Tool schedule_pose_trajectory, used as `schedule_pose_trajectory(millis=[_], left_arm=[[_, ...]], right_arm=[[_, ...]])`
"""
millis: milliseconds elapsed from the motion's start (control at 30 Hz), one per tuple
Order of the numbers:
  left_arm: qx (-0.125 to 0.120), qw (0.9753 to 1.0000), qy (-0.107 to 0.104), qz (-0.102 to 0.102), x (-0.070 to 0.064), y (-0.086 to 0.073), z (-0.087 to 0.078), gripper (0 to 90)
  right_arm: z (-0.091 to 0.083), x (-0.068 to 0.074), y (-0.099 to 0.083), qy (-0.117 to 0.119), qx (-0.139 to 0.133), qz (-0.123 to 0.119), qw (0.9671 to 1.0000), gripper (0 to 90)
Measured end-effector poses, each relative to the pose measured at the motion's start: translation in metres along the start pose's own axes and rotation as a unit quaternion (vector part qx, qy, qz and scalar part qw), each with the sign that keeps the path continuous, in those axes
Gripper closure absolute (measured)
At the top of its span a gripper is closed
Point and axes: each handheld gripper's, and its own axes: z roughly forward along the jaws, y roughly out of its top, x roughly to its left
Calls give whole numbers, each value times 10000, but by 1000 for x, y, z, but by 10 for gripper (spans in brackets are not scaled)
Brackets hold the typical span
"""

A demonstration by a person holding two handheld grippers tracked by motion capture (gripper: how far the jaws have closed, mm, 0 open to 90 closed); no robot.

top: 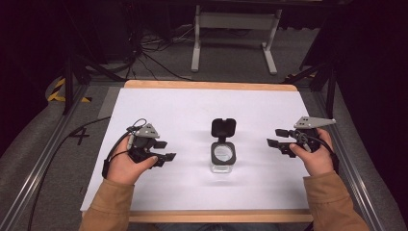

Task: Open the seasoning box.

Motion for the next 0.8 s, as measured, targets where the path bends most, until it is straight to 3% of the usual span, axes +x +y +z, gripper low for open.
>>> schedule_pose_trajectory(millis=[133,300,400,467,533,667,800], left_arm=[[129,9995,277,-18,17,-13,4,337],[200,9987,356,-297,35,-25,6,314],[227,9978,456,-419,41,-32,11,306],[313,9971,547,-428,46,-36,15,302],[242,9969,590,-453,47,-39,17,293],[75,9982,486,-331,51,-44,21,244],[176,9981,515,-305,54,-51,26,230]], right_arm=[[6,-15,-16,-217,267,141,9993,422],[15,-31,-34,-170,514,529,9971,403],[22,-38,-43,-225,676,598,9957,396],[27,-40,-47,-225,717,570,9955,390],[30,-42,-49,-264,743,487,9957,388],[33,-42,-52,-449,534,297,9971,388],[42,-45,-61,-515,483,166,9974,391]])
